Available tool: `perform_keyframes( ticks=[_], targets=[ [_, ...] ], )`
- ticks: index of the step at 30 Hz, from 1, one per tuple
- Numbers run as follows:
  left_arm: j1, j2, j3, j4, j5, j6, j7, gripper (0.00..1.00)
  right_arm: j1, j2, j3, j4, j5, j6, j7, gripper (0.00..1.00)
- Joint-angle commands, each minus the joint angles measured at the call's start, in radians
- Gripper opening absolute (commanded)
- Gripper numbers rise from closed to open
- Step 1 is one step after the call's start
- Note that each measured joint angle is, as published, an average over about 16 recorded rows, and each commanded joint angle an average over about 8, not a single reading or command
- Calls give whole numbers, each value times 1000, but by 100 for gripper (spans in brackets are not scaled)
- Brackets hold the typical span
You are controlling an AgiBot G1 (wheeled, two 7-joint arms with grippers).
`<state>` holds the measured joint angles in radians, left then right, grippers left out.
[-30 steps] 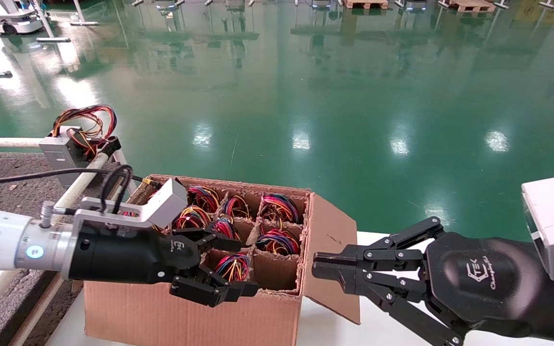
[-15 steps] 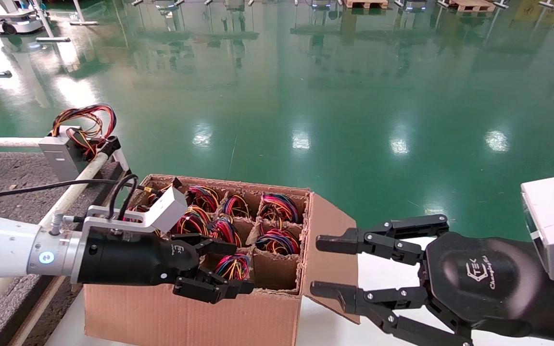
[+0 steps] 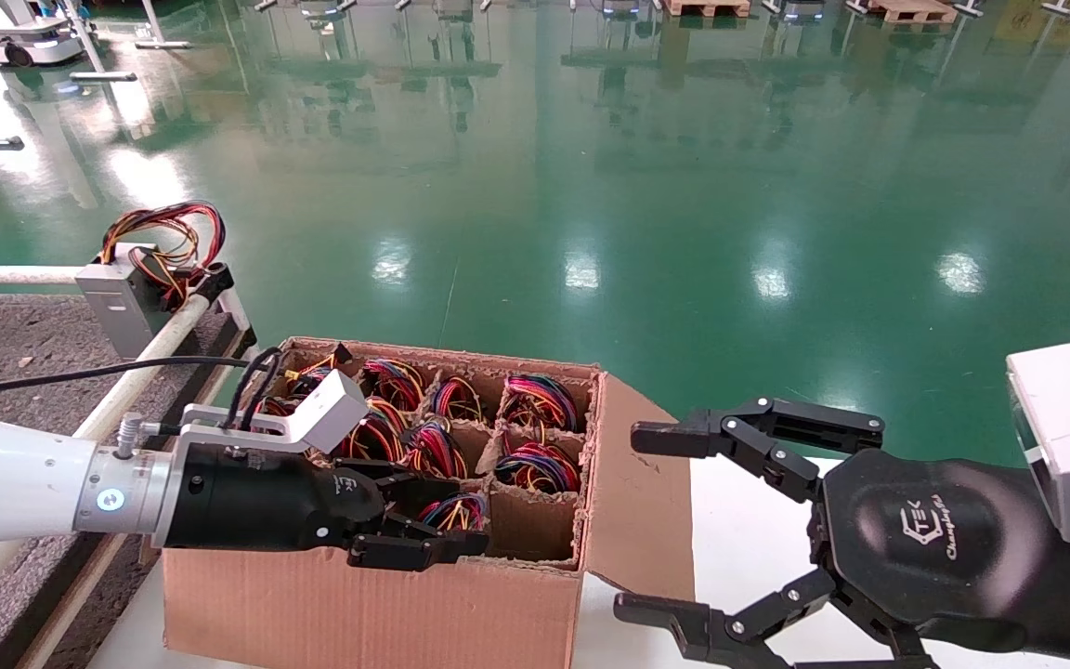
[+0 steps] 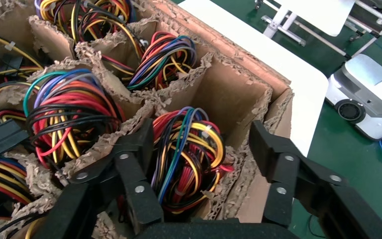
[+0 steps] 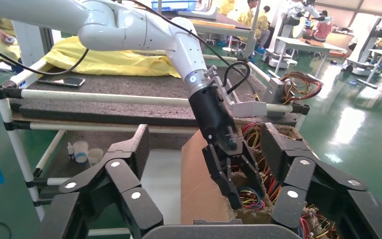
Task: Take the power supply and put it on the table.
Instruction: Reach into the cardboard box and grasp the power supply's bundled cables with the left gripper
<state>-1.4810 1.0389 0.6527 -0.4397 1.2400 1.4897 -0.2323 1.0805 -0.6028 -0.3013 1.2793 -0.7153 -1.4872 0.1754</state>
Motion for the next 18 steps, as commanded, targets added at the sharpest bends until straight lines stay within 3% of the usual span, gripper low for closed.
perform_keyframes(
  ticks=[1, 18],
  targets=[
    [-4, 4, 4, 14, 7, -1, 8, 0, 0, 0, 0, 0, 0, 0, 0, 100],
    [-24, 29, 4, 120, 6, 11, 58, 0, 0, 0, -1, 0, 1, 0, 0, 100]
  ],
)
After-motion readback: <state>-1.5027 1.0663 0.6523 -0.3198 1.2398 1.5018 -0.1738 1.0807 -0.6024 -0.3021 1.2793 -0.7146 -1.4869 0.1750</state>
